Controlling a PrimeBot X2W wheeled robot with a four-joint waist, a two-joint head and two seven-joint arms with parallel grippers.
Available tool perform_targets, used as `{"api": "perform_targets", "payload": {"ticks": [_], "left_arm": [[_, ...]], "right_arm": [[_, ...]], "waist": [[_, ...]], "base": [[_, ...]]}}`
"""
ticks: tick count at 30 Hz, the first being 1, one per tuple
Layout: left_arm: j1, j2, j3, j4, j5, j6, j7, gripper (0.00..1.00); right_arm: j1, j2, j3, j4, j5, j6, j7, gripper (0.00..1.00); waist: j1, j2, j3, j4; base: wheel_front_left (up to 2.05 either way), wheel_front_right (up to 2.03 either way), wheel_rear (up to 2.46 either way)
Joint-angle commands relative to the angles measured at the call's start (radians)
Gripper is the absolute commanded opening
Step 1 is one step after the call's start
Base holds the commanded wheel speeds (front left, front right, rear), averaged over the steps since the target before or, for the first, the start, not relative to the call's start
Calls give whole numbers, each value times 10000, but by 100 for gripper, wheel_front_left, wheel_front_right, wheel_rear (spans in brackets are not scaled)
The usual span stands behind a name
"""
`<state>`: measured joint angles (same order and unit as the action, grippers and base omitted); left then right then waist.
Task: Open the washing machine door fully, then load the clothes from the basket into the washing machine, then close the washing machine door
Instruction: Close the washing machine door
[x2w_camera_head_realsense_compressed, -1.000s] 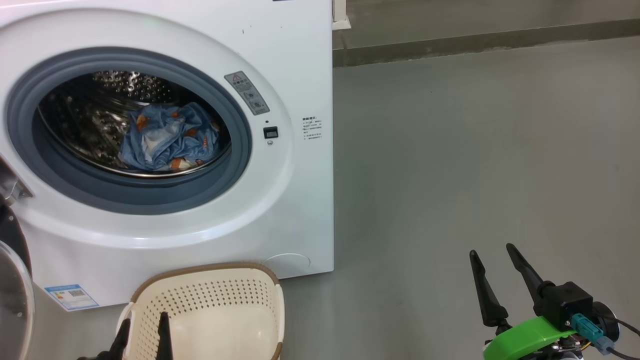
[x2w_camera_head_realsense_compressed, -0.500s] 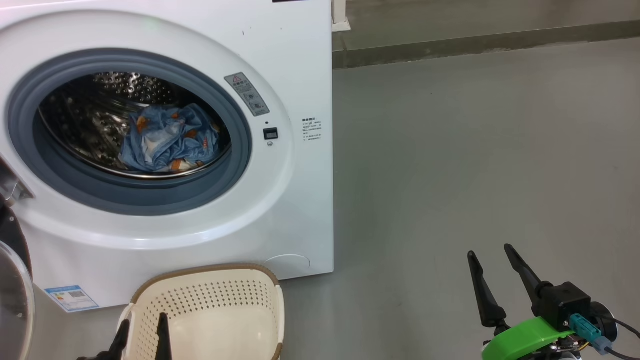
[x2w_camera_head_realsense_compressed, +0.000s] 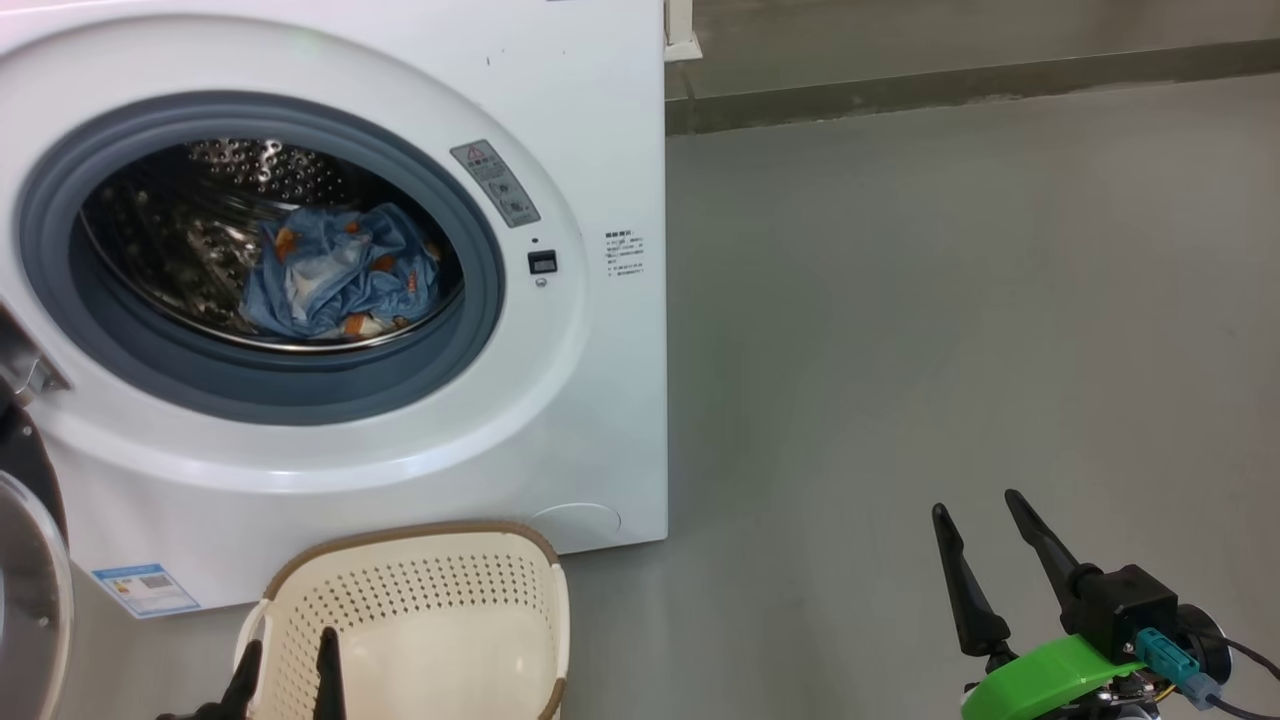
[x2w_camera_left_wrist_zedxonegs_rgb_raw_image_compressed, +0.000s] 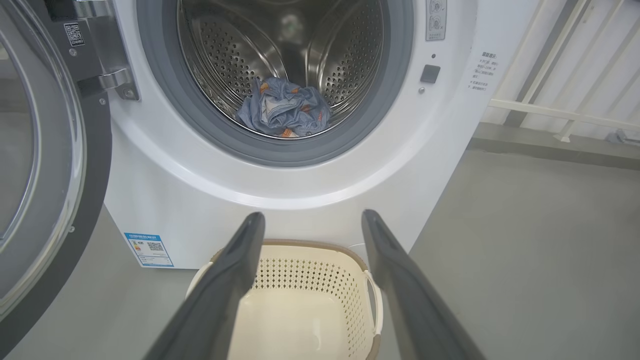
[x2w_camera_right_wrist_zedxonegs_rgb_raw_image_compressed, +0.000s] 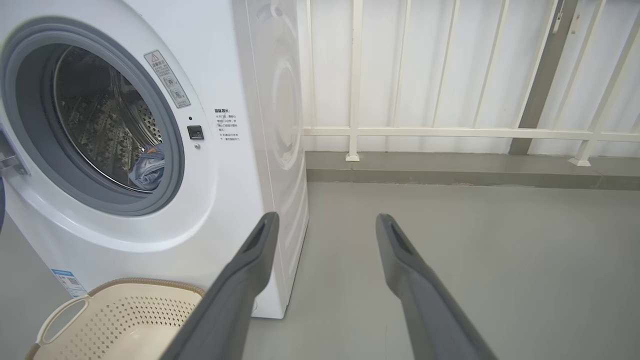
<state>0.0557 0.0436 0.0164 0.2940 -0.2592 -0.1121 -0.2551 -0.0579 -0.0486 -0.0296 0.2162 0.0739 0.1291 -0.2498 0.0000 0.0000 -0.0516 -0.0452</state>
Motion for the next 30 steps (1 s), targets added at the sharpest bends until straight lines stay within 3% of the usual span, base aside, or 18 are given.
{"api": "perform_targets", "payload": {"ticks": [1,18,30], "left_arm": [[-448,67,312,-146,50,-31,-67,100],[-441,67,309,-291,25,-74,-67,100],[-421,66,301,-287,109,-105,-67,100]], "right_arm": [[-229,-16,281,-209,159,16,-120,100],[-225,-16,304,-189,190,16,-120,100],[-244,-16,420,-118,226,16,-120,100]], "waist": [[0,0,-1,2],[0,0,79,62],[0,0,59,59]], "base": [[-113,113,0],[-174,174,0],[-42,42,0]]}}
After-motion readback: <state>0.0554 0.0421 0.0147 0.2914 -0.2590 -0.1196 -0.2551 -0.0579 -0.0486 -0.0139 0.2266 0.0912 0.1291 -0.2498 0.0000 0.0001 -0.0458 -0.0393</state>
